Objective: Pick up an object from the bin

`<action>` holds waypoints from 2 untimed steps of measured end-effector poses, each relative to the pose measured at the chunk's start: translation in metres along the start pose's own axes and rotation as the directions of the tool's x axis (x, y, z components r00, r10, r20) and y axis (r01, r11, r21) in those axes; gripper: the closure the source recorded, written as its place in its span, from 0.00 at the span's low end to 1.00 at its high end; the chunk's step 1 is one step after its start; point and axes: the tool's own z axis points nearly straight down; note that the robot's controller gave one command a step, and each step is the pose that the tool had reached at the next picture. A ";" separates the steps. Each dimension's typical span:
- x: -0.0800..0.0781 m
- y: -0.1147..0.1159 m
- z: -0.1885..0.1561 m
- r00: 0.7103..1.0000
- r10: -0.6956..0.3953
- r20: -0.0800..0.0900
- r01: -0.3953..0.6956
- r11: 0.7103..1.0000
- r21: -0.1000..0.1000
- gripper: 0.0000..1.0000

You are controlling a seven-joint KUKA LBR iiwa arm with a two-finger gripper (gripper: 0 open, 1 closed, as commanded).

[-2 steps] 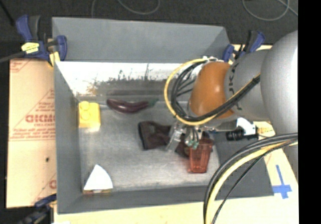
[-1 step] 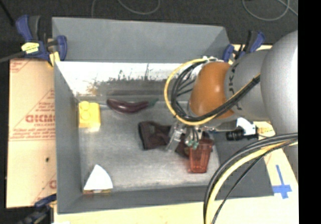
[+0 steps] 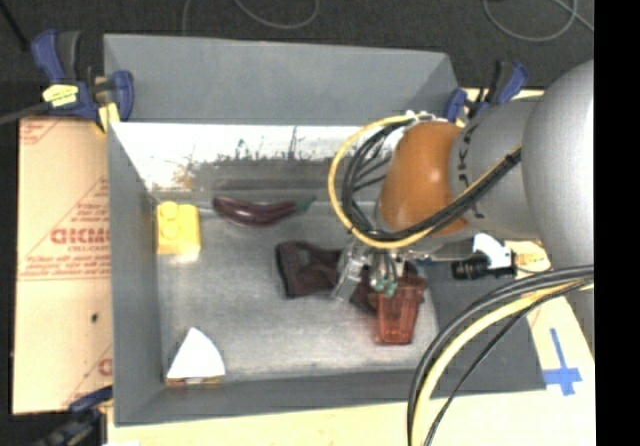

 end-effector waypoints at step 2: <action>0.002 -0.001 -0.035 1.000 -0.002 -0.009 0.002 1.000 0.003 1.00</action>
Offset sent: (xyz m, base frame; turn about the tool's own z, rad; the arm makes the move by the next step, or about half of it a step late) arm 0.0000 -0.0001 0.0997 0.0000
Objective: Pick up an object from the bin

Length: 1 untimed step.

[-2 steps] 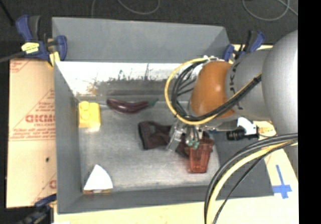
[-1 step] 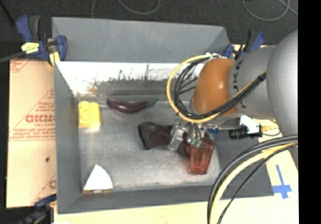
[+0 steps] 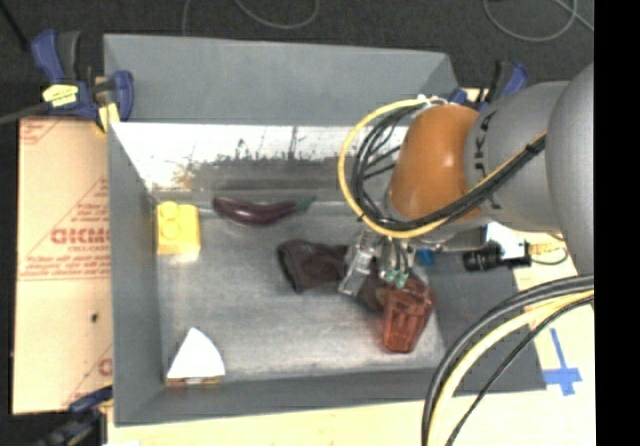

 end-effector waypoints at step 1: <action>-0.001 0.000 -0.022 1.000 0.000 0.004 0.000 1.000 -0.002 1.00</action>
Offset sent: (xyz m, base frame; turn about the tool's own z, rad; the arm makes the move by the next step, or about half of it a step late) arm 0.0000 0.0002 0.0259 0.0000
